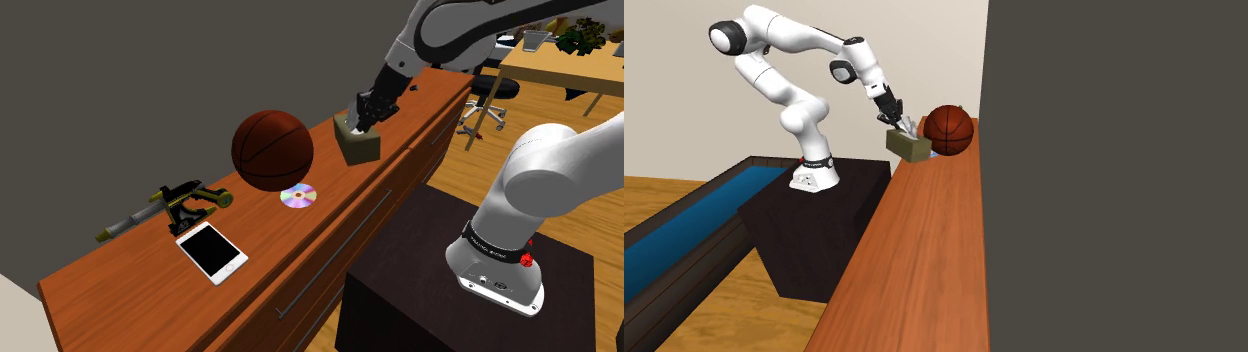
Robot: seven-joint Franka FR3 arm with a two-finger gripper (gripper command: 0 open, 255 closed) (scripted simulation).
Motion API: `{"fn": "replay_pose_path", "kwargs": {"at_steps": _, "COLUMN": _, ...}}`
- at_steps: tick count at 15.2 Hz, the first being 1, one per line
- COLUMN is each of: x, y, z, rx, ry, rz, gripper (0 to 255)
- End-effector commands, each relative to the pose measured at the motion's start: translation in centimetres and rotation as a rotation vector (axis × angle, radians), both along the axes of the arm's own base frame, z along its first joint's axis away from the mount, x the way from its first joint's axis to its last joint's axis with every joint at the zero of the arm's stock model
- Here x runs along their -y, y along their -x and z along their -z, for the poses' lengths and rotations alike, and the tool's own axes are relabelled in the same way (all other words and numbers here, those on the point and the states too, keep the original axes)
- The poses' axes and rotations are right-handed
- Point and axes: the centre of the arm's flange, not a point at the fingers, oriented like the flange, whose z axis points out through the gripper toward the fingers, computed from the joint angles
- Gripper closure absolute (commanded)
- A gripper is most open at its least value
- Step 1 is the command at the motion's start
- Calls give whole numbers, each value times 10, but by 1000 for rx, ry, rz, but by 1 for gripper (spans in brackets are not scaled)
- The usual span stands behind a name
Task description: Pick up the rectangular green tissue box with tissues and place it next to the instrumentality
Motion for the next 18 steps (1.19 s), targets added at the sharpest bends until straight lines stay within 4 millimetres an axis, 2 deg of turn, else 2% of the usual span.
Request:
{"fn": "replay_pose_path", "kwargs": {"at_steps": 1, "x": 0, "y": 1, "z": 10, "rx": 1, "ry": 0, "rz": 0, "gripper": 255}}
{"fn": "replay_pose_path", "kwargs": {"at_steps": 12, "x": 0, "y": 1, "z": 70, "rx": 1, "ry": 0, "rz": 0, "gripper": 255}}
{"fn": "replay_pose_path", "kwargs": {"at_steps": 18, "x": 0, "y": 1, "z": 70, "rx": 1, "ry": 0, "rz": 0, "gripper": 255}}
